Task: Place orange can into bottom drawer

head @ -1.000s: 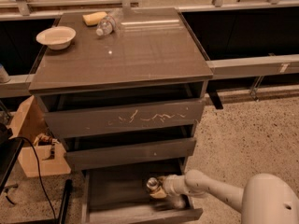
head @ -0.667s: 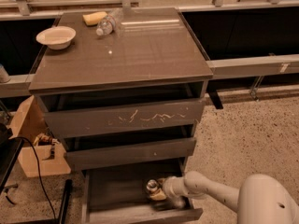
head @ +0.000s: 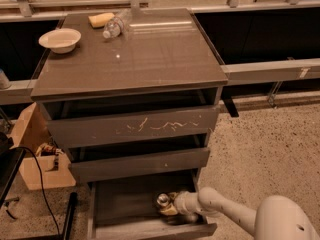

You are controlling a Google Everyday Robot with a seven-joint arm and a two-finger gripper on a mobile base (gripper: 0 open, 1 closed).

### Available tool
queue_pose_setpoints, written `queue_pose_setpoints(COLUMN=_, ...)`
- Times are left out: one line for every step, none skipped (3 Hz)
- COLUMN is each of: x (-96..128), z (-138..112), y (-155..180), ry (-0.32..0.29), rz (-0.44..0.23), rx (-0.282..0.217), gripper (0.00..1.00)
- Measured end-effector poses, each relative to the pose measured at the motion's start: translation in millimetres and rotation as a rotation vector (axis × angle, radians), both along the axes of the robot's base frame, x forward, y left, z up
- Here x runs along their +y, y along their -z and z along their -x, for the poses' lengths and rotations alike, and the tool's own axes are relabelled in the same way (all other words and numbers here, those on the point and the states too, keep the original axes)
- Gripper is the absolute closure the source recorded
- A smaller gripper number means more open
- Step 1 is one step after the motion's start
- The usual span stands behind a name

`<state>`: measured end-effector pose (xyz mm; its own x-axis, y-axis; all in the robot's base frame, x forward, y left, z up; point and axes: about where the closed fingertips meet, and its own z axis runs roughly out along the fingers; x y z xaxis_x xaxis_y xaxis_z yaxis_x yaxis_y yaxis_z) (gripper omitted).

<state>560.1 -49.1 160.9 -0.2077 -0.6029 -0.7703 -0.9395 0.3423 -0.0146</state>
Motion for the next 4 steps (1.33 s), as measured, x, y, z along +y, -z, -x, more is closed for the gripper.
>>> queue_pose_setpoints(x=0.8, z=0.6, y=3.3, ry=-0.001, rz=0.004, rx=0.009, gripper=1.0)
queue_pose_setpoints(x=0.8, z=0.6, y=3.3, ry=-0.001, rz=0.004, rx=0.009, gripper=0.74)
queue_pose_setpoints(x=0.8, z=0.6, y=3.3, ry=-0.001, rz=0.004, rx=0.009, gripper=0.49)
queue_pose_setpoints(x=0.8, z=0.6, y=3.3, ry=-0.001, rz=0.004, rx=0.009, gripper=0.28)
